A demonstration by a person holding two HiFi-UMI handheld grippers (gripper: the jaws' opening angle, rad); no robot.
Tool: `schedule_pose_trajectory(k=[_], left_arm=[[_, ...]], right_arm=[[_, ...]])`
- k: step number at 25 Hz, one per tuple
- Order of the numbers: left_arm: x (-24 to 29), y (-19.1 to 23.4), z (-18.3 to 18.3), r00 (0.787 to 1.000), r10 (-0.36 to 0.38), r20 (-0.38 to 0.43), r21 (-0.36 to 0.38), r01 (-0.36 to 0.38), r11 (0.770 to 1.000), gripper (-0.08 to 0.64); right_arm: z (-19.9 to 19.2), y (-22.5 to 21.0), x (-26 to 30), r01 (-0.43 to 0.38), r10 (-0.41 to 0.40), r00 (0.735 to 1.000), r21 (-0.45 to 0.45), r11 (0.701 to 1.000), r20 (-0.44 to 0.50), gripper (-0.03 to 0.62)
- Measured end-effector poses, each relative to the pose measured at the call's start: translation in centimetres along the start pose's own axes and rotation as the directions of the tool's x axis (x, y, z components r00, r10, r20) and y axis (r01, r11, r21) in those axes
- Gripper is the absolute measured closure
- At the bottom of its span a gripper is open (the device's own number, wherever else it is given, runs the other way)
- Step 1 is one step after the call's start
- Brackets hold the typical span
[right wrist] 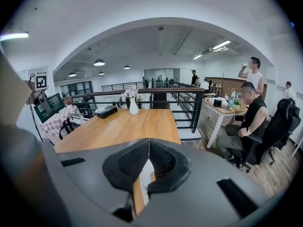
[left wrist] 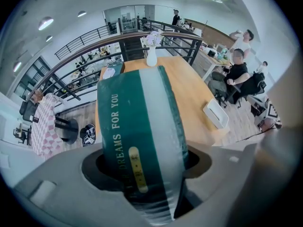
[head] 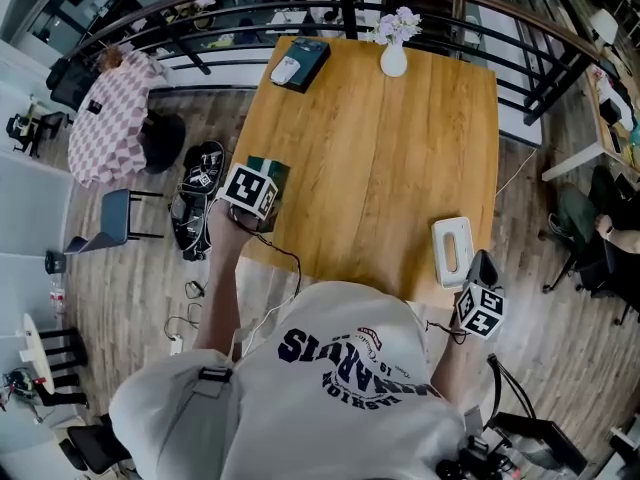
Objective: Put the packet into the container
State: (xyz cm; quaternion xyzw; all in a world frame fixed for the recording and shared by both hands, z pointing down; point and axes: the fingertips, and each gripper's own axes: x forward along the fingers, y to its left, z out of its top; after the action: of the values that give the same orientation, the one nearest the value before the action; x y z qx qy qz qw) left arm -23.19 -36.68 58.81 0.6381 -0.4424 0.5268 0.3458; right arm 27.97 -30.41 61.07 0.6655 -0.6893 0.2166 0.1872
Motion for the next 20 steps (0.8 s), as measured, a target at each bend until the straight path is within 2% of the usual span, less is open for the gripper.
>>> schedule_pose_trajectory(k=[7,13,17,20], left_arm=[[-0.1,-0.2,0.5,1.000,-0.012,0.011,0.013,0.011,1.000,0.245],[0.2,-1.3,1.1,1.000,-0.023,0.019,0.061,0.022,0.998,0.245],[0.6,-2.7,2.5,0.999,-0.046,0.029,0.160,0.041,0.986,0.245],[1.1,-5.3,3.7,0.997,-0.078,0.027,0.297,0.067,0.952,0.245]], right_arm=[[0.3,1.3,0.2,-0.018,0.018,1.000,-0.006,1.000,0.001,0.583],[-0.3,1.0,-0.6,-0.002,0.002,1.000,-0.001,1.000,0.005,0.583],[-0.7,0.8,-1.1,0.018,-0.018,1.000,0.015,1.000,0.002,0.583],[-1.3,0.6,-2.0,0.035,-0.035,0.999,0.029,0.999,-0.003,0.583]])
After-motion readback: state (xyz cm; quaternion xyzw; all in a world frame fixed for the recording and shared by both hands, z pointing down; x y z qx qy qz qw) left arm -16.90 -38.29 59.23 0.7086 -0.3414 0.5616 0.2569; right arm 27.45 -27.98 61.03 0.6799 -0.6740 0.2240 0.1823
